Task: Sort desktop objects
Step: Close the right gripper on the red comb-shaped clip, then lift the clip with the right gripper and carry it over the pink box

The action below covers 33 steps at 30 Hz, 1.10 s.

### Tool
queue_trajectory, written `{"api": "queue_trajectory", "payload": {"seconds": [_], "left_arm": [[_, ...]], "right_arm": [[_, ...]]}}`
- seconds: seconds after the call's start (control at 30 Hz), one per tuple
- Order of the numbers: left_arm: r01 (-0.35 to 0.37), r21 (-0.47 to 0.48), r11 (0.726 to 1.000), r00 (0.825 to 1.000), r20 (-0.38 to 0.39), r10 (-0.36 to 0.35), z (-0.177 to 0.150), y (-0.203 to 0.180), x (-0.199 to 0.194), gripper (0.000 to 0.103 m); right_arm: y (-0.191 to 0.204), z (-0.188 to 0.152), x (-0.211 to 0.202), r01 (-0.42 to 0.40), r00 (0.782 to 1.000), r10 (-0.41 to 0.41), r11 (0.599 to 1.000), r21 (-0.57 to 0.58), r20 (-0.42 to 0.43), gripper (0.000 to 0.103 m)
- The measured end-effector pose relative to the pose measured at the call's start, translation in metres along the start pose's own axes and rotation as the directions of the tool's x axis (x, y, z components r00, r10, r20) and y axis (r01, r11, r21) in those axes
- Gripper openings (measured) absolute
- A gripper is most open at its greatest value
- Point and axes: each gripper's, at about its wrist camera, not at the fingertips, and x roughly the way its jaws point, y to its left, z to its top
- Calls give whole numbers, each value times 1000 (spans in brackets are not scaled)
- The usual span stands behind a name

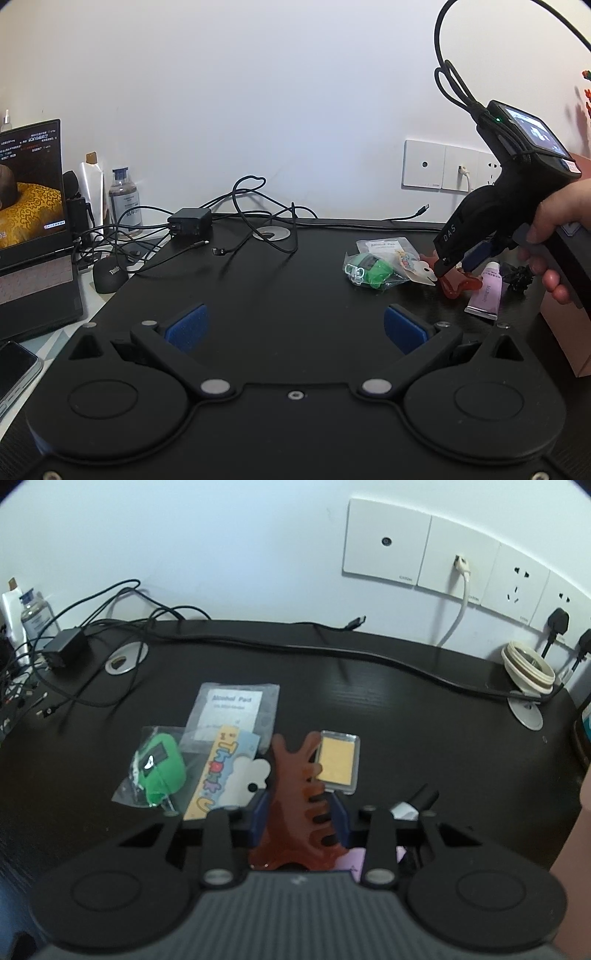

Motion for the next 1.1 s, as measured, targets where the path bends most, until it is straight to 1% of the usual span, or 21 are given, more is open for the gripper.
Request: {"api": "queue_trajectory", "payload": {"seconds": [0.2, 0.3, 0.47, 0.67, 0.9, 1.1], "left_arm": [[-2, 1, 1000, 1000, 1, 2, 0, 0, 0, 103], [-2, 6, 1000, 1000, 3, 2, 0, -1, 0, 103], [-2, 15, 1000, 1000, 10, 2, 0, -4, -2, 103], [5, 4, 1000, 1000, 3, -5, 1, -2, -1, 103], [10, 6, 1000, 1000, 2, -10, 1, -2, -1, 103], [20, -9, 1000, 1000, -16, -20, 1, 0, 2, 103]], "right_arm": [[-3, 7, 7, -19, 999, 19, 1000, 20, -27, 37], [-4, 7, 12, -15, 999, 16, 1000, 25, -44, 38], [-3, 4, 14, -7, 1000, 7, 1000, 18, -26, 38], [0, -4, 8, 4, 1000, -4, 1000, -6, 0, 36], [-7, -17, -13, -44, 999, 43, 998, 49, 33, 36], [-20, -32, -37, -137, 990, 132, 985, 107, 51, 36]]}}
